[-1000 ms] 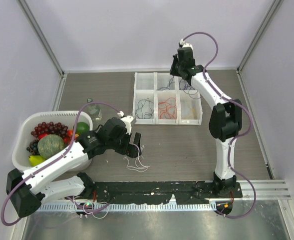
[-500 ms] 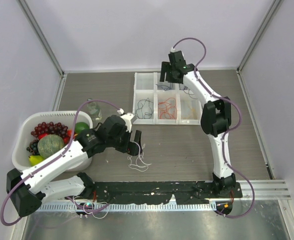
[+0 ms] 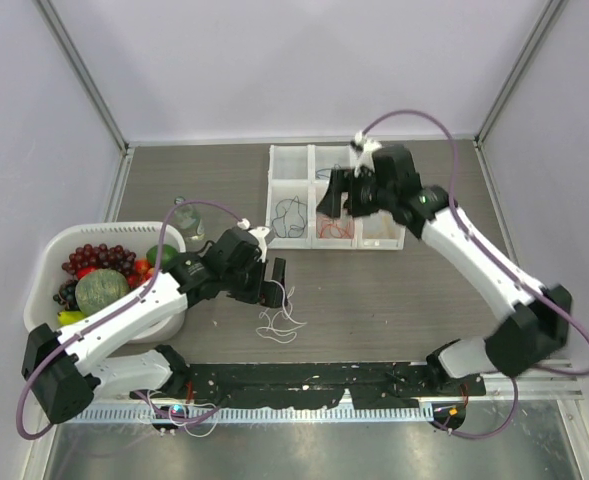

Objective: Untangle the cables

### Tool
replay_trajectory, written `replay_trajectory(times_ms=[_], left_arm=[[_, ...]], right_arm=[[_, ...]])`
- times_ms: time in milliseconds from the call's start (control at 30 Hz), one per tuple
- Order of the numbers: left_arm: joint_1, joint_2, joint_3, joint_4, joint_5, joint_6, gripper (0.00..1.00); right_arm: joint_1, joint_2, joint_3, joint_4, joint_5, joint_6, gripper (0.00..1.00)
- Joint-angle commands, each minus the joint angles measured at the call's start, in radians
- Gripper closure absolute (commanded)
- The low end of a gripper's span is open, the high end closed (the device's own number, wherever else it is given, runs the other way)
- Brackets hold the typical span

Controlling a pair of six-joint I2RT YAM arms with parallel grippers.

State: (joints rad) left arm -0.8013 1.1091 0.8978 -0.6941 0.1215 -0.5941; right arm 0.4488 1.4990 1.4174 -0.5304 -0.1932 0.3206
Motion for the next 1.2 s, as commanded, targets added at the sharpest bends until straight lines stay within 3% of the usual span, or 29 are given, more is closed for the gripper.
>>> replay_trajectory(times_ms=[0,200,333,533,700,767,933,1100,1167], left_arm=[[0.017,0.024,0.055,0.010,0.053,-0.030,0.14],[0.031,0.073,0.076,-0.019,0.087,-0.046,0.14],[0.050,0.098,0.089,-0.041,0.112,-0.062,0.14],[0.083,0.136,0.130,-0.057,0.148,-0.076,0.14],[0.100,0.166,0.191,-0.087,0.168,-0.078,0.14],[0.100,0.164,0.199,-0.087,0.175,-0.082,0.14],[0.102,0.147,0.187,-0.107,0.152,-0.072,0.14],[0.103,0.019,0.101,-0.075,0.093,-0.033,0.07],[0.103,-0.060,0.060,-0.033,0.079,-0.020,0.06]], right_arm=[[0.140,-0.279,-0.302,0.217,-0.380,-0.031,0.22],[0.297,-0.428,-0.517,0.322,-0.457,0.087,0.24],[0.376,-0.404,-0.523,0.311,-0.451,0.080,0.27],[0.389,-0.343,-0.497,0.294,-0.485,0.043,0.28],[0.418,-0.252,-0.456,0.245,-0.460,0.006,0.37],[0.432,-0.228,-0.431,0.233,-0.427,0.000,0.48],[0.438,-0.253,-0.390,0.293,-0.353,0.032,0.99],[0.432,-0.385,-0.390,0.302,-0.099,0.057,0.99],[0.413,-0.414,-0.390,0.302,-0.107,0.069,0.99]])
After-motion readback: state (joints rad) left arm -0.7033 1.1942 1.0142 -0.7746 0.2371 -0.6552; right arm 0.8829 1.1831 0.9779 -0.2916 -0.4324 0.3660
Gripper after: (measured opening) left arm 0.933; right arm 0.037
